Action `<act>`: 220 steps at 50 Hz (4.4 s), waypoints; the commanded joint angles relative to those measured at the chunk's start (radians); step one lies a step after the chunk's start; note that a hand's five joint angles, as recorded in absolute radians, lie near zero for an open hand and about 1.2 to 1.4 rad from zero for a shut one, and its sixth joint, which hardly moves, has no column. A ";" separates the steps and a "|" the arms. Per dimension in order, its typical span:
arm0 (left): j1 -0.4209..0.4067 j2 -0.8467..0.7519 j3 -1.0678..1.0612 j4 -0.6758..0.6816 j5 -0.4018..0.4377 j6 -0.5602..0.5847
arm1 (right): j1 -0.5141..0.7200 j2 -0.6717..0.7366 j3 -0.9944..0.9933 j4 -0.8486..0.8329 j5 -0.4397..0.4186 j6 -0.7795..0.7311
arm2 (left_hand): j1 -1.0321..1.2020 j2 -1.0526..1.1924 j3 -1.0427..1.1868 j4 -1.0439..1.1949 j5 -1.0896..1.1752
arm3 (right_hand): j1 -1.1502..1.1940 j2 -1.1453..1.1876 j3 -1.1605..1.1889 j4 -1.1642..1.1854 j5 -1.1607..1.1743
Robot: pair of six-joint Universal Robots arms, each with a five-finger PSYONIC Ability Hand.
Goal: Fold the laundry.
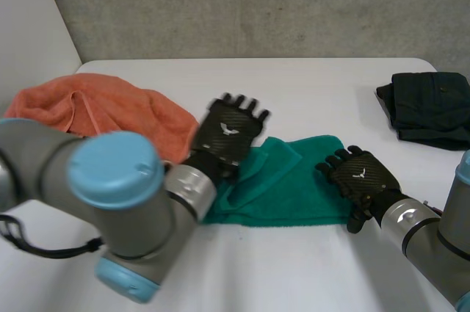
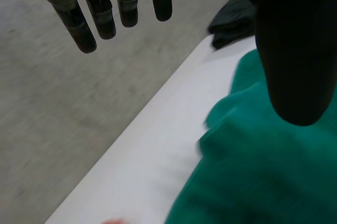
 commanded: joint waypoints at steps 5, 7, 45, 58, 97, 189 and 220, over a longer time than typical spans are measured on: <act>-0.090 -0.311 0.277 0.010 -0.004 0.011 | 0.027 0.011 0.017 -0.085 0.017 -0.005 | -0.016 -0.031 -0.038 -0.029 -0.049 | -0.051 -0.037 -0.040 -0.039 -0.047; -0.088 -0.342 0.302 0.010 -0.004 0.012 | 0.047 0.014 0.019 -0.089 0.019 0.000 | -0.016 -0.031 -0.038 -0.029 -0.049 | -0.004 0.010 0.007 0.008 0.000; -0.021 -0.134 0.150 0.013 -0.178 0.084 | 0.016 0.045 0.016 -0.099 0.140 -0.060 | -0.017 -0.032 -0.039 -0.029 -0.050 | 0.530 0.544 0.541 0.542 0.534; -0.004 -0.169 0.147 0.005 -0.150 0.084 | 0.005 -0.020 -0.039 -0.112 0.174 -0.283 | -0.016 -0.031 -0.038 -0.029 -0.049 | 1.170 1.183 1.181 1.182 1.174; 0.030 0.104 0.041 -0.015 -0.173 -0.218 | 0.197 -0.152 -0.216 0.073 0.039 0.592 | 0.007 -0.008 -0.015 -0.005 -0.025 | -0.052 -0.038 -0.041 -0.040 -0.048; 0.120 0.024 0.279 -0.400 0.419 -0.209 | 0.401 0.284 -0.208 -0.326 0.140 0.047 | 0.028 0.013 0.006 0.015 -0.005 | 0.573 0.587 0.584 0.585 0.577; 0.136 0.086 0.296 -0.369 0.413 -0.212 | -0.231 0.431 -0.862 -0.568 -0.018 0.363 | 0.030 0.016 0.009 0.018 -0.002 | 1.170 1.183 1.181 1.182 1.174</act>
